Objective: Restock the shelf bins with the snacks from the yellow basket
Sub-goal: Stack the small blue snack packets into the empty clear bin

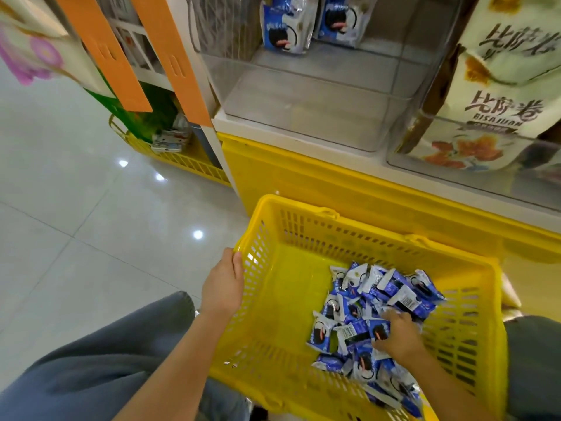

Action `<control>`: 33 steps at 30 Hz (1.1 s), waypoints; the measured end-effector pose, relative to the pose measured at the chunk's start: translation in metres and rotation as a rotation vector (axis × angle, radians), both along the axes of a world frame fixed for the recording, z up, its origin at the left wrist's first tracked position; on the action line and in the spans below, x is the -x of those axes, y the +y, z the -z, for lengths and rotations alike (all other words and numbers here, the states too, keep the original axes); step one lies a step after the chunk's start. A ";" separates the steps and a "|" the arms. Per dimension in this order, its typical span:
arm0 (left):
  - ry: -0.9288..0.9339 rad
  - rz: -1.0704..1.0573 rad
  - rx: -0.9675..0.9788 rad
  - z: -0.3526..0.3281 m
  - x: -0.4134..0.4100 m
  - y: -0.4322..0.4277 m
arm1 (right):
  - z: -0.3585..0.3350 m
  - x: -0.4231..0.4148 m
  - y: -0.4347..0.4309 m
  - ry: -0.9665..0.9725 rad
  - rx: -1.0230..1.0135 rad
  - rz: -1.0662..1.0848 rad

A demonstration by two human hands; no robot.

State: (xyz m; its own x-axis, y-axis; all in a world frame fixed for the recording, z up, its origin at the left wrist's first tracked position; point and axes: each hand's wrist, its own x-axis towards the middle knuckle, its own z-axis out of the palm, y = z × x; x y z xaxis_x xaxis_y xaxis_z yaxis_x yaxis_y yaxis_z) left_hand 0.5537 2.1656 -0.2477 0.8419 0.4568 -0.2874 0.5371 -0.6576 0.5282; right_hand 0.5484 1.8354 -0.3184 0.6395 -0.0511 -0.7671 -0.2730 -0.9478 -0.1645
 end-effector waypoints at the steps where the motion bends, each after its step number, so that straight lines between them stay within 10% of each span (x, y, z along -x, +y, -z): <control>1: 0.023 -0.006 -0.017 -0.002 0.000 -0.001 | -0.003 0.000 0.000 0.003 -0.021 -0.006; 8: -0.230 0.109 -0.311 -0.034 0.005 -0.028 | -0.055 -0.004 0.021 -0.164 -0.322 -0.003; 15: 0.094 0.136 0.742 -0.037 0.052 -0.096 | -0.109 0.006 0.052 -0.213 -0.657 0.033; 22: 0.034 0.157 0.939 -0.036 0.063 -0.113 | -0.120 0.019 0.059 -0.224 -0.927 0.275; 27: 0.067 0.112 0.864 -0.028 0.068 -0.107 | -0.086 0.035 0.008 -0.339 -0.671 0.233; 33: 0.106 0.088 0.808 -0.019 0.075 -0.114 | -0.033 0.074 -0.040 0.104 -0.338 -0.018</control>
State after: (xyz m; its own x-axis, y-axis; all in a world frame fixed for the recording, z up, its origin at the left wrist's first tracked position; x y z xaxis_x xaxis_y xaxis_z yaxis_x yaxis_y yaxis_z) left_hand 0.4790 2.0518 -0.2287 0.8149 0.0084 -0.5796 0.5750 -0.1375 0.8065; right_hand 0.4749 1.7953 -0.2851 0.5556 0.2269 -0.7999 -0.2890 -0.8494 -0.4416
